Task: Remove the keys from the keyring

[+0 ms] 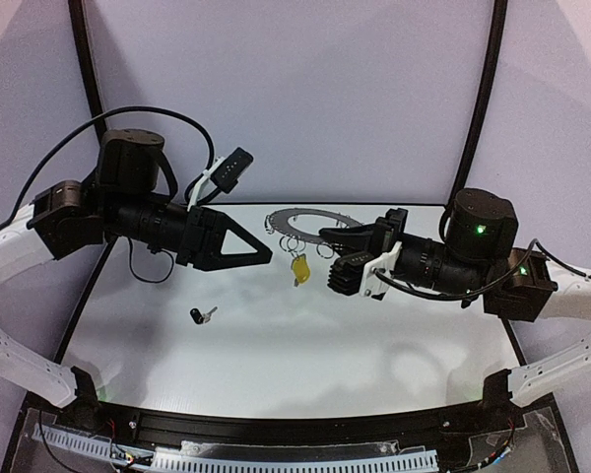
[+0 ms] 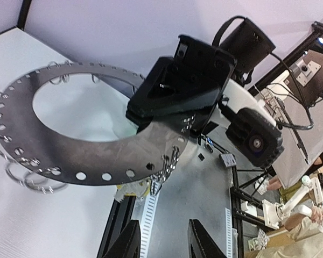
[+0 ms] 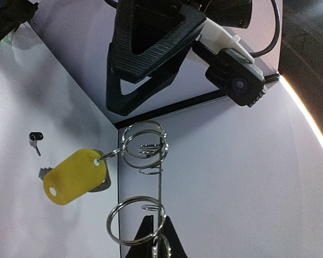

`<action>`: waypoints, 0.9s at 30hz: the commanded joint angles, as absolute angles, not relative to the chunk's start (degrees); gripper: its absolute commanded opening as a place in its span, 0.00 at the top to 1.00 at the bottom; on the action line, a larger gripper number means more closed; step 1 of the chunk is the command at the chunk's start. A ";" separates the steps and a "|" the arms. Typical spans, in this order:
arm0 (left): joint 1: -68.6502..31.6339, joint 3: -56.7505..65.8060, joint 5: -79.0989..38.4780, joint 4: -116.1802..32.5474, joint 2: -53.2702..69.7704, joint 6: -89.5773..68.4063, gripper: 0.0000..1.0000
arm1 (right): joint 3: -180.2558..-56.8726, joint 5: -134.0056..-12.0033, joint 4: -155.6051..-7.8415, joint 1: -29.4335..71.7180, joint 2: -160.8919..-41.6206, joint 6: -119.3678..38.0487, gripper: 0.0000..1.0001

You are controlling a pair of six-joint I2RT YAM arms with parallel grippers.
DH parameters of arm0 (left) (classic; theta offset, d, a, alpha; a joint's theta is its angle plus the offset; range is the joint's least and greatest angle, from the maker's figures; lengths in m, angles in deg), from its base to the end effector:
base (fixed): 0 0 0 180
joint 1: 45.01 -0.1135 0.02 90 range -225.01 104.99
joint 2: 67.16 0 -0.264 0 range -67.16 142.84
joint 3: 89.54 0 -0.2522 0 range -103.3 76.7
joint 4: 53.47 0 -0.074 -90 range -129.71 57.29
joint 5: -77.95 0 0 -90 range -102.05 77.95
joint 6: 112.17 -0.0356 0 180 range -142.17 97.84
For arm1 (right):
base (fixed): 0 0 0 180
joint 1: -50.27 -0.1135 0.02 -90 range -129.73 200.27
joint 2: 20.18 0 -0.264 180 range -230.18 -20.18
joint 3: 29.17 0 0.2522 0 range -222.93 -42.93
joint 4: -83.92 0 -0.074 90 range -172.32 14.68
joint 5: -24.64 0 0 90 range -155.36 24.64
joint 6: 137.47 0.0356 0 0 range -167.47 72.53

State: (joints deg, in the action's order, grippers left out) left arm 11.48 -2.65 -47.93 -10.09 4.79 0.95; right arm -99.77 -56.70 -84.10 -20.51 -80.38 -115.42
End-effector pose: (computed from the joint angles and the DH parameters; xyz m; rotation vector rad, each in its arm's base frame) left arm 0.1309 -0.2355 0.4167 1.0687 1.9316 -1.4641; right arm 0.0860 0.2305 0.3851 -1.4507 0.6718 -0.0824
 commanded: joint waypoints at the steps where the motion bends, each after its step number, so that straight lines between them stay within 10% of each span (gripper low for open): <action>1: 11.67 -2.28 -44.54 -13.35 3.83 2.75 0.70 | -99.59 -56.94 -87.58 -20.14 -80.34 -113.86 1.00; 27: 11.64 -2.54 -46.46 -18.71 6.67 5.36 0.86 | -99.52 -58.88 -87.30 -20.22 -80.81 -112.40 1.00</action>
State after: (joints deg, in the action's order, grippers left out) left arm 11.48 -2.65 -45.22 -16.95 6.82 4.75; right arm -99.70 -58.25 -84.17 -20.49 -80.47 -113.32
